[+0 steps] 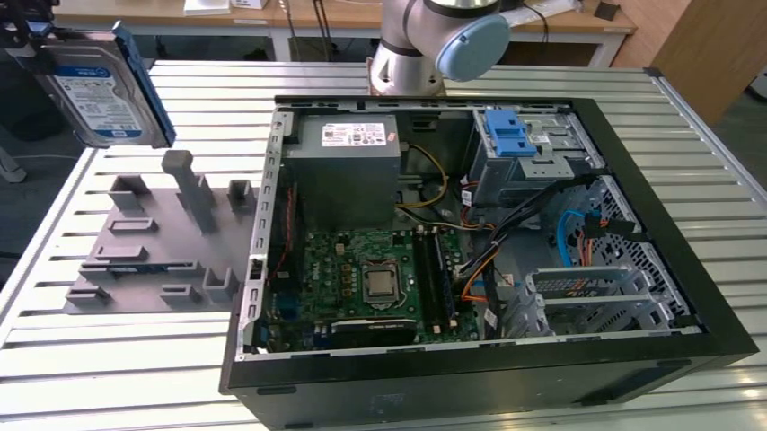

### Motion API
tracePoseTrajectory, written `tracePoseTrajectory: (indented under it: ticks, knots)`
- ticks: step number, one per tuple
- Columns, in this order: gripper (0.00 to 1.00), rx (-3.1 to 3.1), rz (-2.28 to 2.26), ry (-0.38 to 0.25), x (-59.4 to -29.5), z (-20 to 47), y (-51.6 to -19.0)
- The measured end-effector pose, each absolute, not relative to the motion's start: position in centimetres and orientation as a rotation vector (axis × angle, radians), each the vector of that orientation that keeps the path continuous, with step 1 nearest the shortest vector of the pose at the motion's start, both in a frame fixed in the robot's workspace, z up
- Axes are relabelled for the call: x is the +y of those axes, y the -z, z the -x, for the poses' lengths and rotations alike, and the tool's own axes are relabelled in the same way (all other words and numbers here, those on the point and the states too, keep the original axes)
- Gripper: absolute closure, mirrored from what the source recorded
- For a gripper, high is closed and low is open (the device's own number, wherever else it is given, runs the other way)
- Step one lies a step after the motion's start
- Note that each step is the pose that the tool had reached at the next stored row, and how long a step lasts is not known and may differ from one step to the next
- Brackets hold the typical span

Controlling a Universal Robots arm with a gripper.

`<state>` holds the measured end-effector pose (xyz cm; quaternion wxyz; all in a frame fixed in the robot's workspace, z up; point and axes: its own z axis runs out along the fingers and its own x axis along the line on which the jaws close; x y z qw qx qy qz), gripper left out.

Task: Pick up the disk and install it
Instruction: 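Pick up the disk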

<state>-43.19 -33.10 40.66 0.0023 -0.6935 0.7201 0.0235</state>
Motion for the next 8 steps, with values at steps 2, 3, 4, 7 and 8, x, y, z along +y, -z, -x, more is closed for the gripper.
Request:
tracePoseTrajectory:
  ticks: [2, 3, 4, 7, 8]
  knots:
    - [0.63, 2.259, 2.175, -0.074, -33.11, 43.19, -40.9]
    - [0.63, 2.259, 2.175, -0.074, -33.11, 43.19, -41.03]
    - [0.63, 2.259, 2.175, -0.074, -33.1, 43.19, -41.16]
    - [0.63, 2.259, 2.175, -0.074, -33.11, 43.19, -41.55]
    - [0.63, 2.259, 2.175, -0.074, -33.11, 43.19, -41.69]
